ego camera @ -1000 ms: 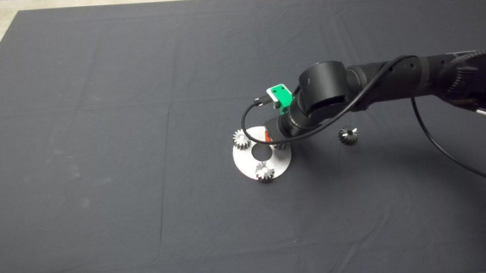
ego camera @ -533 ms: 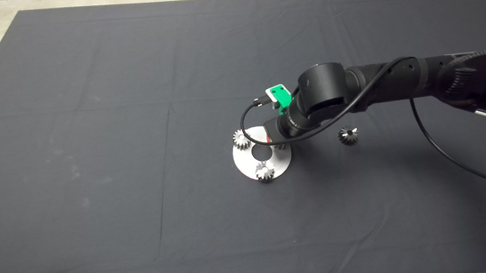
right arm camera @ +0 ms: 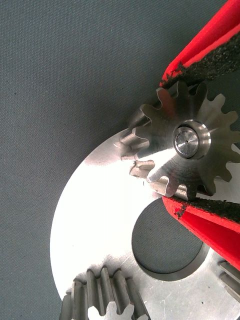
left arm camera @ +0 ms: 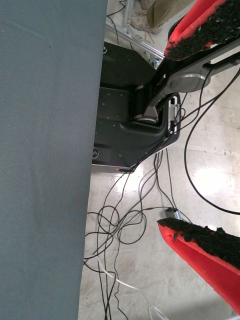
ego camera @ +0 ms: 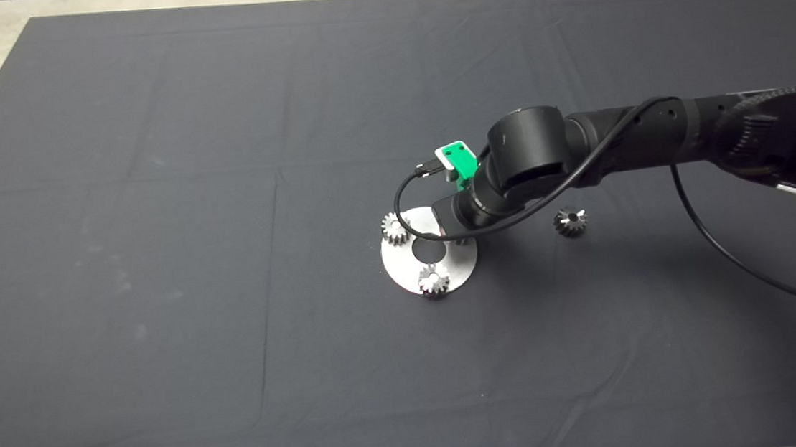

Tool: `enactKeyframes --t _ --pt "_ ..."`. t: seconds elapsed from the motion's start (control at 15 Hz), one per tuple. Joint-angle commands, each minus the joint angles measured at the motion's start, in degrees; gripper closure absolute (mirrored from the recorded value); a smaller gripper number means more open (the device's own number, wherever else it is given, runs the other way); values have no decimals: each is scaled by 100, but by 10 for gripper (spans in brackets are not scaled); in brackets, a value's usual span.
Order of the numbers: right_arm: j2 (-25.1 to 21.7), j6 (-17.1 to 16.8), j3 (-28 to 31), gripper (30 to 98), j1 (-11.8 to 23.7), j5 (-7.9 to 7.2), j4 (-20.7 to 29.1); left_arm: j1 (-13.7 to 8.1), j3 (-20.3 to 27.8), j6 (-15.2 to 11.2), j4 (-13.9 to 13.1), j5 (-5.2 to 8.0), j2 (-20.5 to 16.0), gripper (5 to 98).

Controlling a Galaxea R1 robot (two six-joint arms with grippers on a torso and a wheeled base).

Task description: Remove an incorrectly installed larger gear and replace it with the correct smaller gear

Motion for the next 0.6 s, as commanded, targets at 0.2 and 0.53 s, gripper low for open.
enactKeyframes --t 0.2,0.53 --pt "79 26 5 762 -65 -468 -307 2 79 33 33 28 -30 242" --pt "106 35 32 779 -21 -477 -290 2 79 31 33 11 -7 242"
